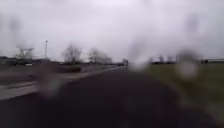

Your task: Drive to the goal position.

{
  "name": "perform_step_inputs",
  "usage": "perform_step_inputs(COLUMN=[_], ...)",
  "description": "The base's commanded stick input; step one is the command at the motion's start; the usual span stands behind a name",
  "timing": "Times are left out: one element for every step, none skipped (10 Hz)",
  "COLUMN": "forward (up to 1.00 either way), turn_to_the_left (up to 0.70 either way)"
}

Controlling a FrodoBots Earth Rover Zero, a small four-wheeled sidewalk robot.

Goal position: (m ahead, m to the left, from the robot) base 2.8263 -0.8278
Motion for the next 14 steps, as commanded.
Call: perform_step_inputs(forward=[1.0, 1.0, 1.0, 1.0, 1.0, 1.0, 1.0, 1.0, 1.0, 1.0, 1.0, 1.0, 1.0, 1.0], turn_to_the_left=[0.0, 0.0, 0.0, 0.0, 0.0, -0.11, -0.29, -0.4, -0.4, -0.39, -0.31, -0.24, -0.16, -0.08])
